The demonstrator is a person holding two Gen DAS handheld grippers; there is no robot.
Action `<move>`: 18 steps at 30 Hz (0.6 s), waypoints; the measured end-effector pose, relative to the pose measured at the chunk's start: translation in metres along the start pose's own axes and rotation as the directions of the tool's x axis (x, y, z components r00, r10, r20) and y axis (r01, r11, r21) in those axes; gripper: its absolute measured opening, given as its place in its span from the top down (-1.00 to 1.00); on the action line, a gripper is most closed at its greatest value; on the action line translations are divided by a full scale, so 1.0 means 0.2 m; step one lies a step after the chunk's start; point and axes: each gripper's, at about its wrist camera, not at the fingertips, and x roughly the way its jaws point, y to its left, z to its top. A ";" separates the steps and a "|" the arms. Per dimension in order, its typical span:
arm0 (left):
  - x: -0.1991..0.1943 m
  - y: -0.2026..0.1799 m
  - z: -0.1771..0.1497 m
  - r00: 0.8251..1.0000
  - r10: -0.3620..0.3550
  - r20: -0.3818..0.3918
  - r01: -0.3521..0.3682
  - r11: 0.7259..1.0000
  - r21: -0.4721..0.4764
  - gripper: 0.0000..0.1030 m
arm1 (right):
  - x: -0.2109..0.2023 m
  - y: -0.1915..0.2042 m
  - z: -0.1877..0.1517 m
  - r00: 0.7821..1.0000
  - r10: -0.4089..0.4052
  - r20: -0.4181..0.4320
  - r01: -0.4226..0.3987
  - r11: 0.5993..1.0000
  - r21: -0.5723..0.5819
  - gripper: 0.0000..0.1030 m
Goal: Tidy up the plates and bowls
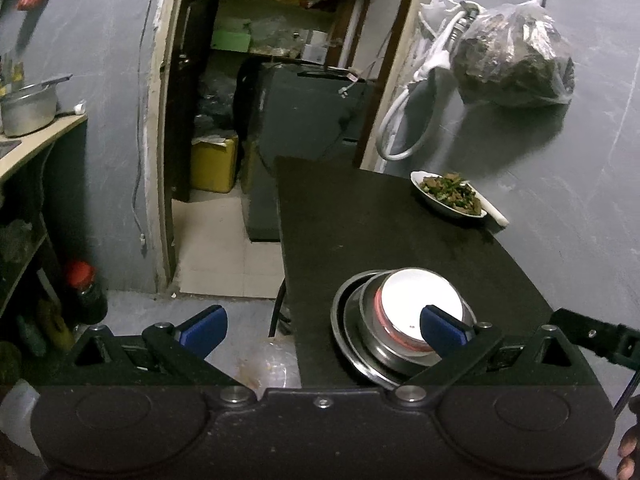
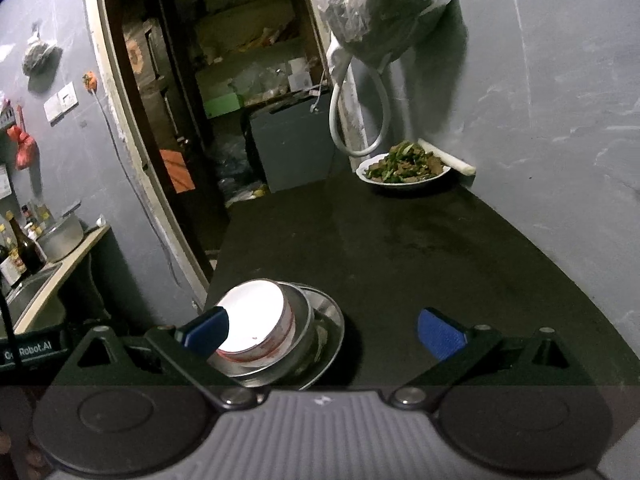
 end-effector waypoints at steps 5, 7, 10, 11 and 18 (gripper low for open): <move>-0.03 0.04 -0.01 0.999 -0.036 -0.006 0.036 0.999 0.027 -0.98 | -0.07 0.04 -0.04 0.999 -0.044 0.021 0.043 0.999 0.022 -1.00; -0.04 0.05 -0.03 0.999 -0.048 -0.013 0.049 0.998 0.040 -0.98 | -0.10 0.06 -0.06 0.998 -0.061 0.024 0.060 0.998 0.029 -1.00; -0.07 0.08 -0.05 0.998 -0.066 -0.023 0.067 0.996 0.058 -0.98 | -0.14 0.09 -0.10 0.996 -0.082 0.029 0.081 0.996 0.037 -1.00; -0.08 0.08 -0.06 0.997 -0.071 -0.025 0.072 0.995 0.064 -0.98 | -0.15 0.10 -0.12 0.996 -0.089 0.029 0.088 0.995 0.040 -1.00; -0.14 0.14 -0.12 0.995 -0.096 -0.033 0.099 0.991 0.093 -0.98 | -0.25 0.16 -0.23 0.991 -0.128 0.037 0.126 0.990 0.056 -1.00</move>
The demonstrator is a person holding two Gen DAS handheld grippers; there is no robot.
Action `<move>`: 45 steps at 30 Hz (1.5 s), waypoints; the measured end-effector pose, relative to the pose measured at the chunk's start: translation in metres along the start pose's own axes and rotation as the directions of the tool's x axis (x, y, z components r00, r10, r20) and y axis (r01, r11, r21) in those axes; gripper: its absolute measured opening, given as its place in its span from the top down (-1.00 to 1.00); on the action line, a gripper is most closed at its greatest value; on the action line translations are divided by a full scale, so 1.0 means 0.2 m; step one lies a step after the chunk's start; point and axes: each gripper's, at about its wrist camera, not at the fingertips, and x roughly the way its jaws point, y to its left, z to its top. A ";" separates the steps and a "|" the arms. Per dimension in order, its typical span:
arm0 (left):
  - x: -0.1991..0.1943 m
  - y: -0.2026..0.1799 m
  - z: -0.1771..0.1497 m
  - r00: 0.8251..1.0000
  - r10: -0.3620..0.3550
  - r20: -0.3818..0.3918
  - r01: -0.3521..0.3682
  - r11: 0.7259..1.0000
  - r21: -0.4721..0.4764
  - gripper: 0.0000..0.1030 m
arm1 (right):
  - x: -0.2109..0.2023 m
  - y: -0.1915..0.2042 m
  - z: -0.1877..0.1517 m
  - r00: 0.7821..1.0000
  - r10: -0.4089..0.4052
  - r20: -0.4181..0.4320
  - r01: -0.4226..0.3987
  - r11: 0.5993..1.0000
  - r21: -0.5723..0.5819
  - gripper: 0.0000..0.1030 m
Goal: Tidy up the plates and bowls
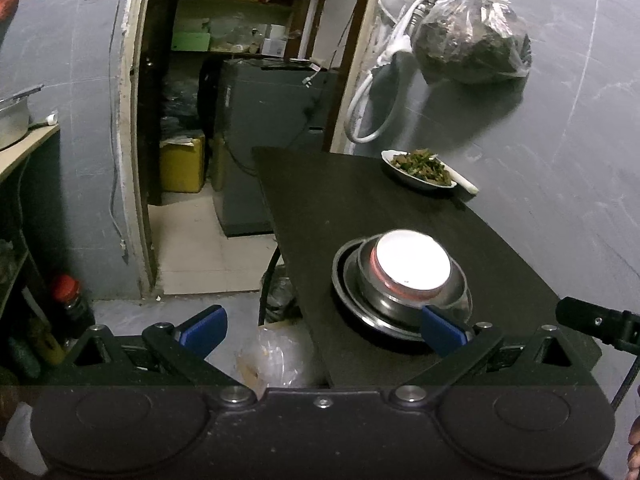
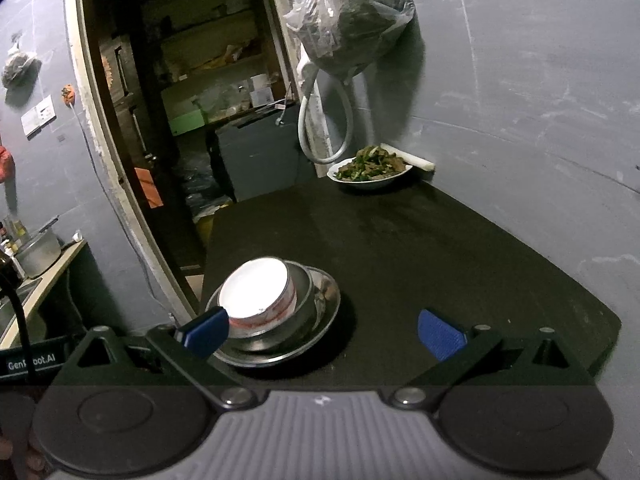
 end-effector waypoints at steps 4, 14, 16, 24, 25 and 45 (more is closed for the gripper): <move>-0.03 0.02 -0.06 1.000 -0.011 -0.015 0.011 1.000 0.016 -0.98 | -0.06 0.02 -0.06 1.000 -0.015 0.002 0.015 1.000 -0.001 -1.00; -0.11 0.08 -0.15 0.999 -0.032 -0.026 0.034 0.998 0.054 -0.98 | -0.16 0.03 -0.18 0.999 -0.045 -0.015 0.045 0.999 0.008 -1.00; -0.11 0.08 -0.16 0.999 -0.036 -0.031 0.038 0.998 0.060 -0.98 | -0.18 0.03 -0.19 0.998 -0.053 -0.016 0.053 0.999 0.008 -1.00; -0.13 0.09 -0.18 0.999 -0.033 -0.021 0.034 0.997 0.065 -0.98 | -0.21 0.02 -0.21 0.998 -0.065 -0.018 0.065 0.998 0.001 -1.00; -0.13 0.10 -0.18 0.999 -0.033 -0.022 0.034 0.997 0.065 -0.98 | -0.20 0.02 -0.21 0.998 -0.063 -0.018 0.064 0.998 0.002 -1.00; -0.11 0.04 -0.18 0.998 -0.050 -0.021 0.052 0.994 0.091 -0.98 | -0.20 -0.01 -0.23 0.998 -0.068 -0.018 0.068 0.998 0.008 -1.00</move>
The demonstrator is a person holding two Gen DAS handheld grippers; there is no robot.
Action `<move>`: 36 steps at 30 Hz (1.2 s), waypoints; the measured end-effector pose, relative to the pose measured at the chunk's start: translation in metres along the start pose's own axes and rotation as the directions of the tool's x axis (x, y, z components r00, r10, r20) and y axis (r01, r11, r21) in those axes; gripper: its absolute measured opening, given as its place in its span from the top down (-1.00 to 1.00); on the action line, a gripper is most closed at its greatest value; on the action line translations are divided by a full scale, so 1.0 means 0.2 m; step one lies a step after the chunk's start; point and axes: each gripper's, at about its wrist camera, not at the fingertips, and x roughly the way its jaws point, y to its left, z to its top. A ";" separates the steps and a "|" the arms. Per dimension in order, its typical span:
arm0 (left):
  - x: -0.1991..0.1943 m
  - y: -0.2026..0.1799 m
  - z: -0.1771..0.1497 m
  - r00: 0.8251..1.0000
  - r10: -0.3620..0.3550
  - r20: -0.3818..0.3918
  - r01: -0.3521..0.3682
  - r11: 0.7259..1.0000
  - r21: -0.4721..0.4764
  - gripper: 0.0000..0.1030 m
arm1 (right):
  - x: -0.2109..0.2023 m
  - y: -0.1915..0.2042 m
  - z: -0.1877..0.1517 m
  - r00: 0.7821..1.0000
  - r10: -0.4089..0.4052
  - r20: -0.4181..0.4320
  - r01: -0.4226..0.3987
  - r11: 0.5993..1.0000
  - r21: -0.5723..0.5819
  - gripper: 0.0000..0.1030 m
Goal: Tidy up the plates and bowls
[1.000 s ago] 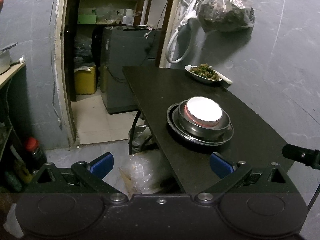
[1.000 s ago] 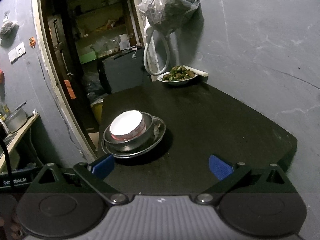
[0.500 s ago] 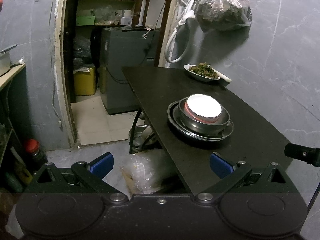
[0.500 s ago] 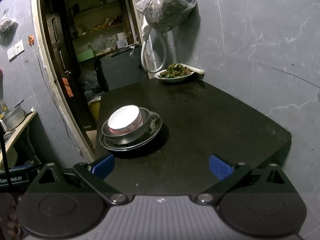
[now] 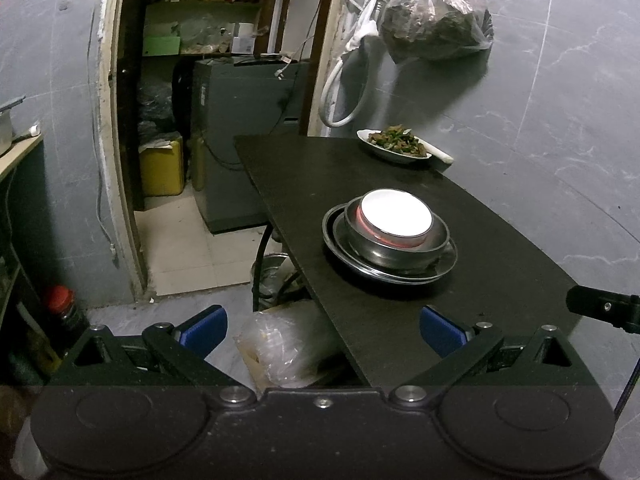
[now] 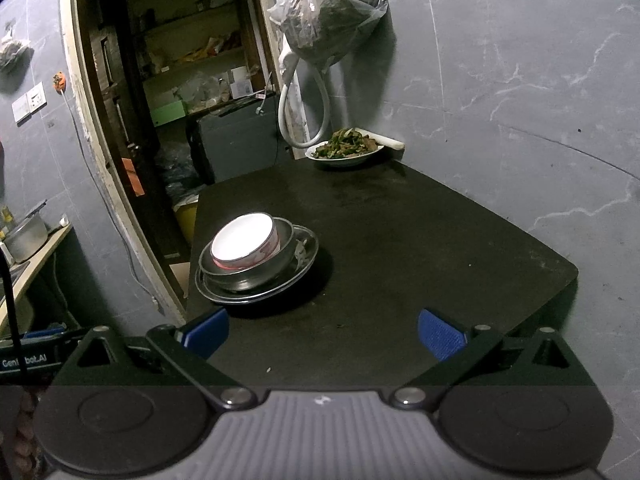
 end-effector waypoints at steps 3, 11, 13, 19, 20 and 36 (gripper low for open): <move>0.00 0.00 0.00 1.000 0.000 0.000 0.000 1.000 0.000 -0.98 | 0.00 0.00 0.00 1.000 0.001 -0.003 -0.001 1.000 0.002 -1.00; 0.00 -0.01 0.00 1.000 0.001 -0.001 -0.001 1.000 0.001 -0.98 | 0.00 0.00 -0.01 1.000 0.004 -0.001 -0.004 1.000 0.000 -1.00; 0.00 -0.01 0.00 1.000 0.002 0.001 -0.002 1.000 0.002 -0.98 | 0.00 0.00 -0.01 1.000 0.006 0.000 -0.006 1.000 0.001 -1.00; 0.00 -0.01 0.00 1.000 0.003 0.007 -0.003 1.000 0.007 -0.98 | -0.01 -0.01 -0.02 1.000 0.005 0.006 -0.005 1.000 0.004 -1.00; 0.00 -0.02 0.00 1.000 0.003 0.006 -0.003 1.000 0.009 -0.98 | -0.01 -0.02 -0.02 1.000 0.005 0.008 -0.005 1.000 0.005 -1.00; 0.00 -0.03 0.00 1.000 0.003 0.003 -0.003 1.000 0.011 -0.98 | -0.01 -0.02 -0.01 1.000 0.006 0.008 -0.006 1.000 0.008 -1.00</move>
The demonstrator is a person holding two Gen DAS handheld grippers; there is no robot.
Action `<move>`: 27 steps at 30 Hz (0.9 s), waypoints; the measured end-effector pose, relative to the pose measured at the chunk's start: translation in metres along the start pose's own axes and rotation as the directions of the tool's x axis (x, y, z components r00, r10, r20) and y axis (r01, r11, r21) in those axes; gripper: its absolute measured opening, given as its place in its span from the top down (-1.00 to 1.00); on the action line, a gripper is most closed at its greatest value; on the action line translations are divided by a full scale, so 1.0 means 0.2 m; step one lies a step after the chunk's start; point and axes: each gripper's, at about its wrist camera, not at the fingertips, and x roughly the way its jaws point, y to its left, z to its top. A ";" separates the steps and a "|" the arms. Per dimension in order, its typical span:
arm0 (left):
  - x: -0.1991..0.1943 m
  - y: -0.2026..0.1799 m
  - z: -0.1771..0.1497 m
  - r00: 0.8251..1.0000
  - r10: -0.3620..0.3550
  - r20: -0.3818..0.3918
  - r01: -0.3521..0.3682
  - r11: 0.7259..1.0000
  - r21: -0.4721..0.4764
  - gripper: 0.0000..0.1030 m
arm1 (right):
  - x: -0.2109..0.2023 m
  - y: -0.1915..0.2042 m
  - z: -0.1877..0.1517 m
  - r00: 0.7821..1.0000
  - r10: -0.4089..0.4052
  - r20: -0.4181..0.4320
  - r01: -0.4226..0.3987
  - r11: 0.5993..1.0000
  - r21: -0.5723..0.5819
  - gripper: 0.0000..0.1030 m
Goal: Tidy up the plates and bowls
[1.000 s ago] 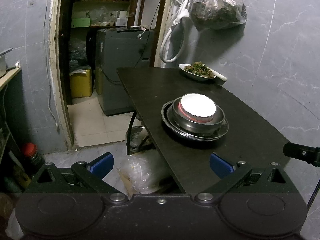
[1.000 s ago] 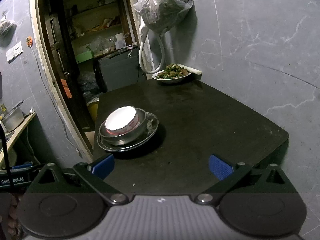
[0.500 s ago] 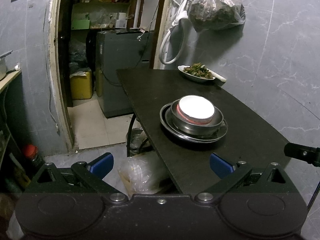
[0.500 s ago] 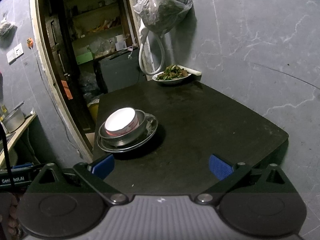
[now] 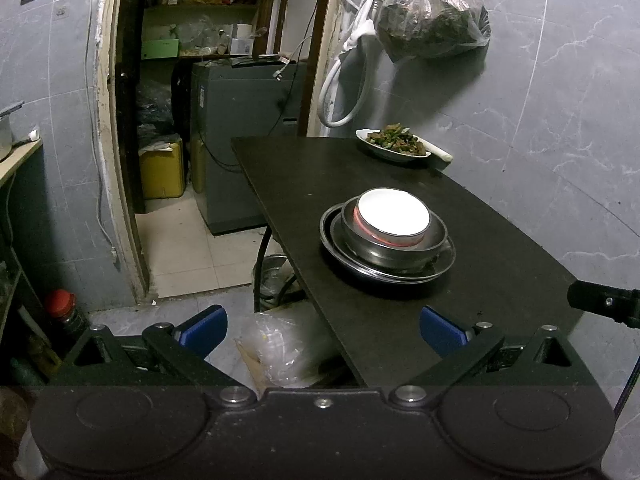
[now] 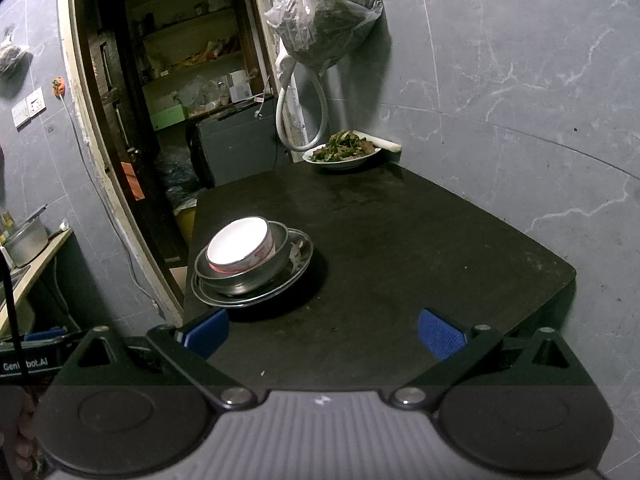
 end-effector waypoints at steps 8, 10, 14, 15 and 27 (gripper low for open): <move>0.00 0.00 0.00 1.000 -0.001 0.000 0.001 1.000 -0.001 -0.98 | -0.01 0.00 0.01 1.000 0.000 0.000 0.000 1.000 -0.002 -1.00; 0.00 0.00 0.00 1.000 -0.003 -0.001 0.003 1.000 0.000 -0.98 | 0.00 0.00 0.01 1.000 0.000 0.001 0.000 1.000 -0.004 -1.00; 0.00 -0.01 0.01 1.000 -0.026 -0.015 0.026 1.000 0.005 -0.98 | 0.00 -0.01 0.01 1.000 -0.003 0.003 0.003 1.000 -0.002 -1.00; 0.00 -0.01 0.01 0.999 -0.030 -0.017 0.030 1.000 0.010 -0.98 | 0.00 -0.01 0.01 1.000 -0.004 0.003 0.004 1.000 -0.001 -1.00; 0.00 -0.06 0.00 1.000 -0.021 -0.012 0.021 0.999 0.031 -0.98 | 0.00 -0.04 0.01 1.000 -0.002 0.003 0.002 1.000 0.009 -1.00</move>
